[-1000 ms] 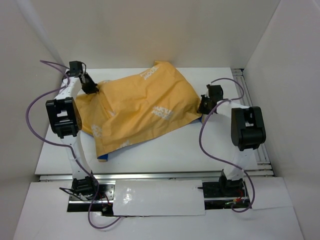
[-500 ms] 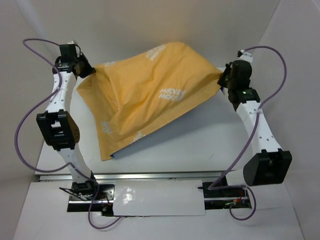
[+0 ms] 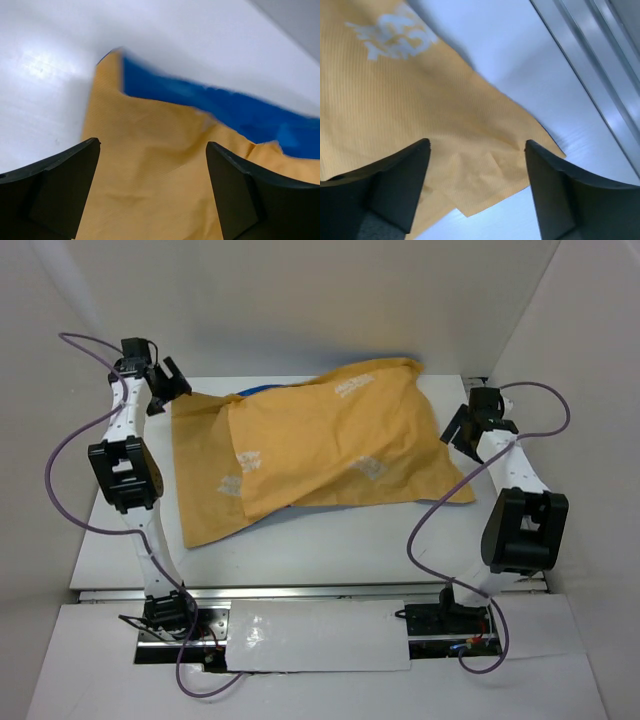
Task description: Put the pillow into the pillowcase
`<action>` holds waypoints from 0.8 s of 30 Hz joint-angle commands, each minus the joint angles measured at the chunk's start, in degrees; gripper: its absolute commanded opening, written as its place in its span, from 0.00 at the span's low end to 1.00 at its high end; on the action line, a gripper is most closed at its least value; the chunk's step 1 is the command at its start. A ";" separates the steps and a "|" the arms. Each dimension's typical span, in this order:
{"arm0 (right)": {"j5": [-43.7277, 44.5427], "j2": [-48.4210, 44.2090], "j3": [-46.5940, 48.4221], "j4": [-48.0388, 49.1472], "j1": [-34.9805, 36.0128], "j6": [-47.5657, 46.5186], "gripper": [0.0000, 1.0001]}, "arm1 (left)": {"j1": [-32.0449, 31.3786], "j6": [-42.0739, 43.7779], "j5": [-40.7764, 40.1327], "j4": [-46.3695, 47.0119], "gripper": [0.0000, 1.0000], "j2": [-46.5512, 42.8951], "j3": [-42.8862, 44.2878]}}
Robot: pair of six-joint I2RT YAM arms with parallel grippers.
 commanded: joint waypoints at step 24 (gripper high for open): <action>4.54 -11.69 -10.39 9.48 7.93 11.03 0.98 | 0.81 -14.50 -8.19 0.35 1.00 -46.29 -69.26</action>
